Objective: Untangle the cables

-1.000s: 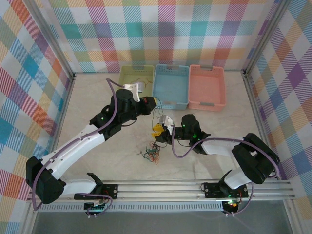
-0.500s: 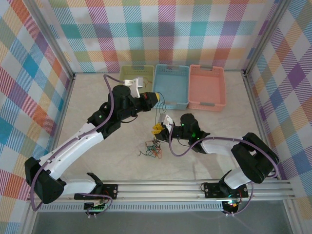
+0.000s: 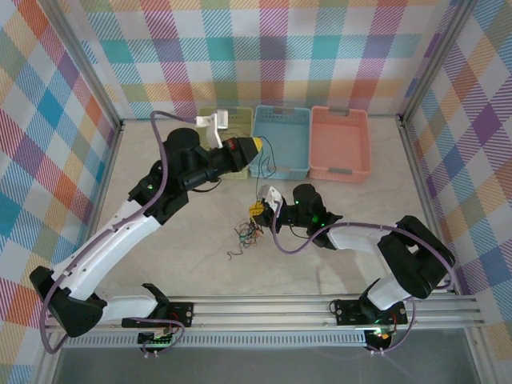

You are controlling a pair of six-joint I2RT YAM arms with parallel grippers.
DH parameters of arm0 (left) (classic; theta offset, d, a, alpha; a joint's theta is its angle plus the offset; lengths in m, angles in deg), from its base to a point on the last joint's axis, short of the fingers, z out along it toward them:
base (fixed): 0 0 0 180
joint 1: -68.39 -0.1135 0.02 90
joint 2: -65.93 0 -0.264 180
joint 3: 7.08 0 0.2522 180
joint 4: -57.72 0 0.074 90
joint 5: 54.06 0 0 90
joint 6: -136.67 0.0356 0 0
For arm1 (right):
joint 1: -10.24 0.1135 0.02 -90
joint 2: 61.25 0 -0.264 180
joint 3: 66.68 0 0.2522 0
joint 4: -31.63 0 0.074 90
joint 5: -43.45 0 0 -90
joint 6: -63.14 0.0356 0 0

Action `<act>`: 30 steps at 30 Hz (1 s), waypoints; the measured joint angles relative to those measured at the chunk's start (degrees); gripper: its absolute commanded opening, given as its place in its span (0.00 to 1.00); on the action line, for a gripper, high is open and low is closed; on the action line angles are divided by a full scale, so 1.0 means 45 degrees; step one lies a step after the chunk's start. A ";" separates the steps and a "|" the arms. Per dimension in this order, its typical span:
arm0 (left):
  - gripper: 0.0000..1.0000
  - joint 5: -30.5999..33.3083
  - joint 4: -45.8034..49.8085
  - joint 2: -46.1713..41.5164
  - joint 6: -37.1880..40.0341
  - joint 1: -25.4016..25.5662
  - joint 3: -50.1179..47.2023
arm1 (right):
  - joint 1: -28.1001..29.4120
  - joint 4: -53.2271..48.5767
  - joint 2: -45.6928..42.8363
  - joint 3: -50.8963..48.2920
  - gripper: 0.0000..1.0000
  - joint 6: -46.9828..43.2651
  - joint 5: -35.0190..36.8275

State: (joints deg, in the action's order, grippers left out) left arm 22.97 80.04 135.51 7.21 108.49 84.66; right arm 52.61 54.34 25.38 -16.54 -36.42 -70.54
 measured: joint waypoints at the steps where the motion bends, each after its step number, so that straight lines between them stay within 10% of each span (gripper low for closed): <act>1: 0.00 -0.0010 0.0180 -0.0107 0.0000 0.0000 0.0257 | 0.0000 -0.0117 0.0019 0.0063 0.15 0.0000 0.0039; 30: 0.00 0.0136 0.2744 -0.2569 0.1015 0.0000 0.3376 | 0.0010 -0.2526 0.0865 0.1112 0.14 -0.0083 0.1491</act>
State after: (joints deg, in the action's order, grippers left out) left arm 23.58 92.39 123.95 11.78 108.49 99.85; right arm 52.65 42.97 29.27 -11.54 -36.79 -63.83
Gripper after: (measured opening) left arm 0.049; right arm 0.141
